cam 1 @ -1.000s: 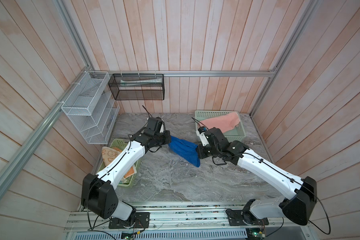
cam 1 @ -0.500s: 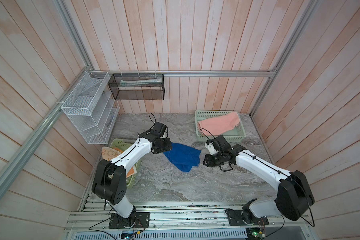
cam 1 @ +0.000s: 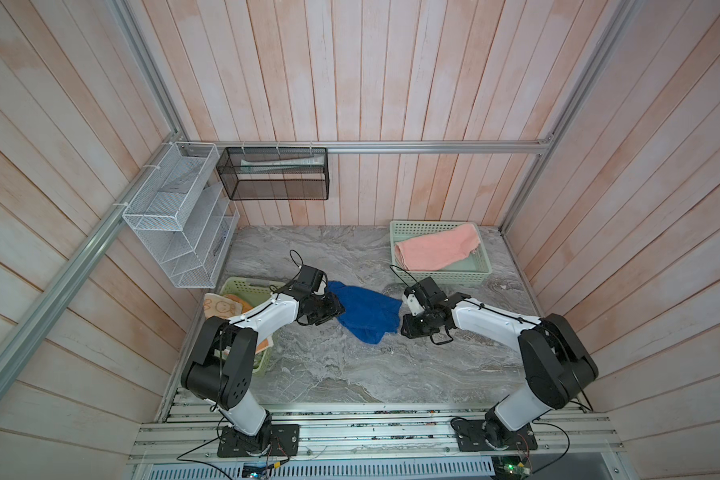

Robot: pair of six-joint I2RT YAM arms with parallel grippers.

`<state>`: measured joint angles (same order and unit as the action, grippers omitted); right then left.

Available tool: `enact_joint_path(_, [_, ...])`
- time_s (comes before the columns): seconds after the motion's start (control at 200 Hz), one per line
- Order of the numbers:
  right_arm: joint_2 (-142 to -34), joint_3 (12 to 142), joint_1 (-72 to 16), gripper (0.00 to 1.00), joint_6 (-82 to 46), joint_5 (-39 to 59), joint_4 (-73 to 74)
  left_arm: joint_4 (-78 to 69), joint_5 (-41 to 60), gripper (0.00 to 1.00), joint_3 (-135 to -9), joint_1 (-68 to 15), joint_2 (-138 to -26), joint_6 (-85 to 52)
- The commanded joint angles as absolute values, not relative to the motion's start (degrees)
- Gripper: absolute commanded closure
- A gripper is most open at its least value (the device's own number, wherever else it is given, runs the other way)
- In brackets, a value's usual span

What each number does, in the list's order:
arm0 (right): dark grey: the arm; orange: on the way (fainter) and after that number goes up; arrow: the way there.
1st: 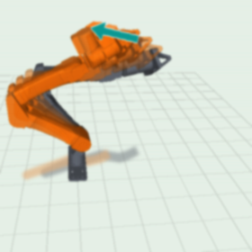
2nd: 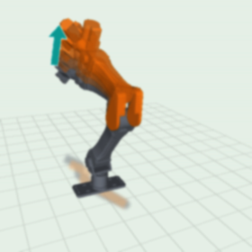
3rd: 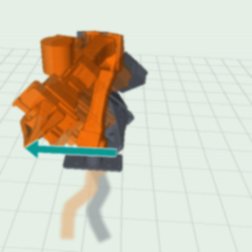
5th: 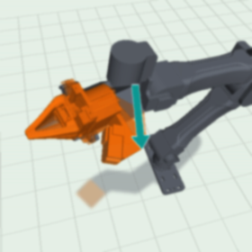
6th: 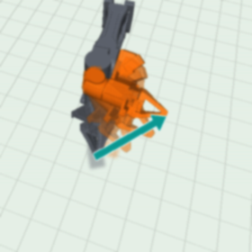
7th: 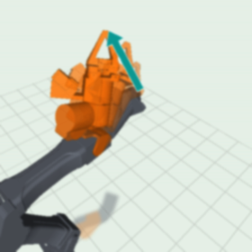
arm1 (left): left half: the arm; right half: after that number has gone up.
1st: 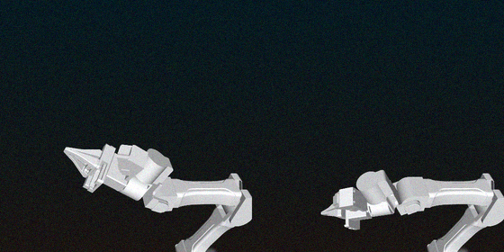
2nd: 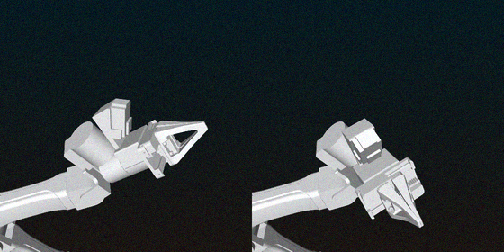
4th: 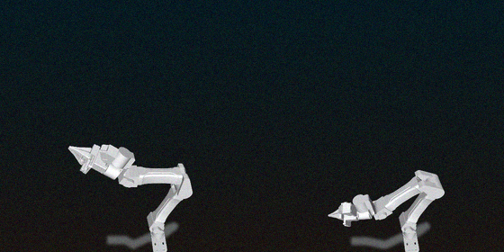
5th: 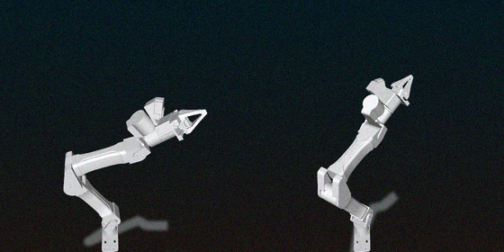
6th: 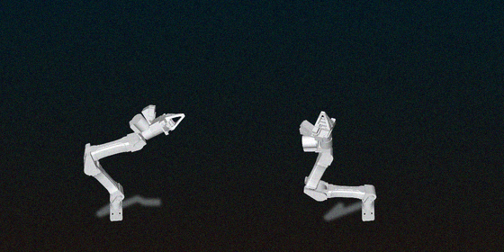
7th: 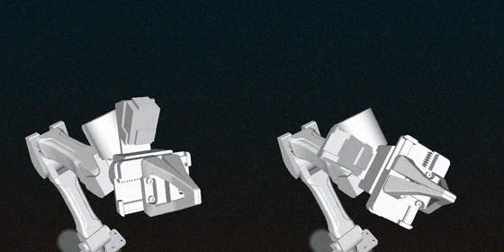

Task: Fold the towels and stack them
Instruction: 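Regrasp the blue towel's edges with both grippers and stretch it apart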

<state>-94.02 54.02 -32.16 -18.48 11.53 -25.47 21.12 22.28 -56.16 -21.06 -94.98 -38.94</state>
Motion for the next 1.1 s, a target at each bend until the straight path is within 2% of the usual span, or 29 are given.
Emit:
enact_joint_path(0.0, [-96.8,57.2,-32.3,0.63,-17.0,10.8,-23.5,15.8,25.8,0.46,-55.2,-21.0,-96.8,-41.2])
enact_joint_path(0.65, [-103.2,63.6,-32.0,0.65,-19.5,18.3,-20.0,16.9,24.5,0.46,-57.3,-21.1,-99.6,-39.8])
enact_joint_path(0.89, [-103.8,65.8,-32.1,0.65,-18.8,16.7,-22.0,17.4,24.2,0.46,-57.4,-21.0,-99.4,-39.2])
enact_joint_path(1.095, [-105.3,67.2,-32.8,0.7,-18.5,17.5,-22.6,17.5,24.2,0.47,-57.5,-21.1,-98.4,-39.0])
